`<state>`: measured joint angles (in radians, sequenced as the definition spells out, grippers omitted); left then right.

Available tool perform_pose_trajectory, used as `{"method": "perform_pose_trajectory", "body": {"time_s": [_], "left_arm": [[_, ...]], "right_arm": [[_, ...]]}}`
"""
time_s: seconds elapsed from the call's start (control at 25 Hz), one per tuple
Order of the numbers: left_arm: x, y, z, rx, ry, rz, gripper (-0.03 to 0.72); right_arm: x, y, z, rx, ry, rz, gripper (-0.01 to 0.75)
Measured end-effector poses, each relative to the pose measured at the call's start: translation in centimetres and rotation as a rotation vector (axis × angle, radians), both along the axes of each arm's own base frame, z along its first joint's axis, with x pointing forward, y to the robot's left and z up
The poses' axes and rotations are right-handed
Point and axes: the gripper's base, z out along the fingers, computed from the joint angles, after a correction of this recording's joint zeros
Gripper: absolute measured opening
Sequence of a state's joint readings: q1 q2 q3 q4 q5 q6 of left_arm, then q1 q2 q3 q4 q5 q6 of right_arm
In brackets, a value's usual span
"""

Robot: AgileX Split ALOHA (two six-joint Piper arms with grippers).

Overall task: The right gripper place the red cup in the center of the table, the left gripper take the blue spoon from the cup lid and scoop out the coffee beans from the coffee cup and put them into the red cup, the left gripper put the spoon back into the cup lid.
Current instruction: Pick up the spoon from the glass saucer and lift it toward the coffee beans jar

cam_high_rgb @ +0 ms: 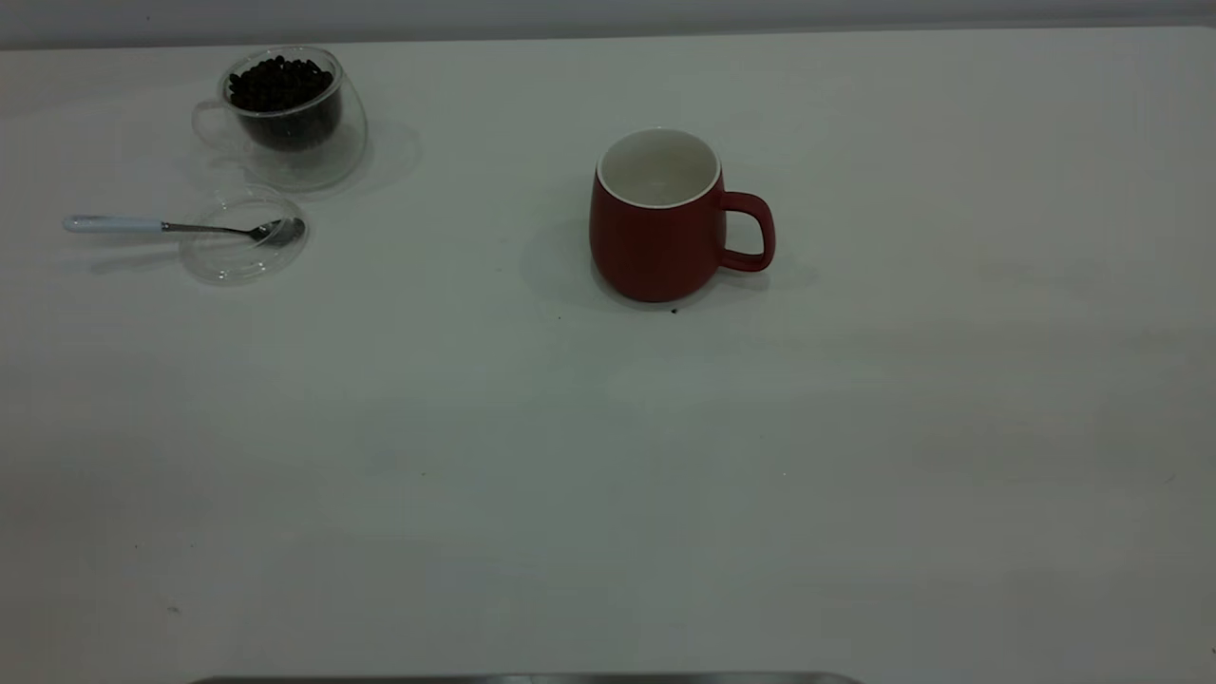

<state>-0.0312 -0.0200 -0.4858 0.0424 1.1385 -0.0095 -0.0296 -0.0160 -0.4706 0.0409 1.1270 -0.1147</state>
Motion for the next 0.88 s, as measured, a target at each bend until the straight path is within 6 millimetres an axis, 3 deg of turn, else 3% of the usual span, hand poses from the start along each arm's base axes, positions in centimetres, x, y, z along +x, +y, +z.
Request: {"method": "perform_pose_trajectory", "body": {"time_s": [0.24,0.44,0.56,0.88], "left_arm": [[0.3,0.0,0.3,-0.051,0.025,0.043,0.570],[2.4,-0.1,2.9,-0.110,0.116,0.102,0.570],[5.0,-0.3,4.9,-0.132,0.167,0.113,0.570],[15.5,-1.0,7.6,-0.137,0.371,0.081,0.570]], "right_arm": [[0.0,0.0,0.0,0.000,0.000,0.000,0.590],[0.0,0.0,0.0,0.000,0.000,0.000,0.590],[0.0,0.0,0.0,0.000,0.000,0.000,0.590],[0.0,0.0,0.0,0.000,0.000,0.000,0.590]]}}
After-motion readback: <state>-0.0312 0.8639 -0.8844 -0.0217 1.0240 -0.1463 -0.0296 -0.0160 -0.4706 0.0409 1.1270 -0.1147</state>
